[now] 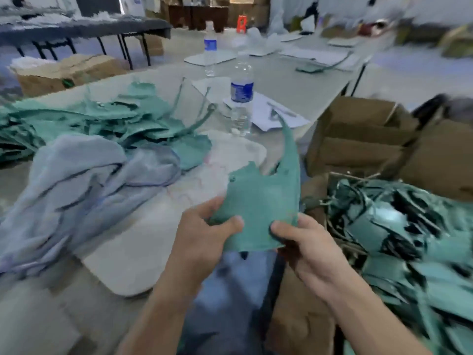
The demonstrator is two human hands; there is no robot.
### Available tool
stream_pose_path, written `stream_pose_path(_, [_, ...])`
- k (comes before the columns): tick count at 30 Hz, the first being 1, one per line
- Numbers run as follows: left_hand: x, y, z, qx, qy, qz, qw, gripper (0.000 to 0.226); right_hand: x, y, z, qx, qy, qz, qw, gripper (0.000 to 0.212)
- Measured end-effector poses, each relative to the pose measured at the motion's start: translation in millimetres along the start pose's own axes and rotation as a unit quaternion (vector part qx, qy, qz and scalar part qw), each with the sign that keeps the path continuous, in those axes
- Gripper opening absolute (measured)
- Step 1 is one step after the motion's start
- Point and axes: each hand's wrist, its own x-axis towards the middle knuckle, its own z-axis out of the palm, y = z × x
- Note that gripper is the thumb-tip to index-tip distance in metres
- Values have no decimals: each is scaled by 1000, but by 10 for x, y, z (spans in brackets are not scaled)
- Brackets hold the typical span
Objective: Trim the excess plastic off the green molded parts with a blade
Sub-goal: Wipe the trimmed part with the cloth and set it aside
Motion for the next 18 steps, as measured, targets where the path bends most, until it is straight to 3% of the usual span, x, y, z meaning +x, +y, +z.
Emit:
stream_pose_path(3, [55,-234,604,58,-99,-44,992,14,-430,94,-699,-13,76,52,996,33])
stream_pose_path(6, [36,-554,1231,58,-142,-128,980,20,-832,231,-1211,43,191,84,977,37])
stream_pose_path(8, [-24,-809,1641,64,-188,-175,964,9,-1074,323,-1513,87,286,84,951,29])
stream_pose_path(9, [-70,-913,1813,77,-209,-188,956,13,-1183,349,-1669,101,340,87,931,25])
stream_pose_path(11, [-149,-1058,2056,117,-243,-193,944,23,-1339,334,-2031,132,434,87,887,21])
stream_pose_path(15, [-126,-1059,2280,223,-293,-163,915,27,-1357,116,-2865,168,525,31,834,13])
stream_pose_path(18, [-34,-924,2330,238,-296,-135,915,25,-1264,137,-3249,153,540,70,825,20])
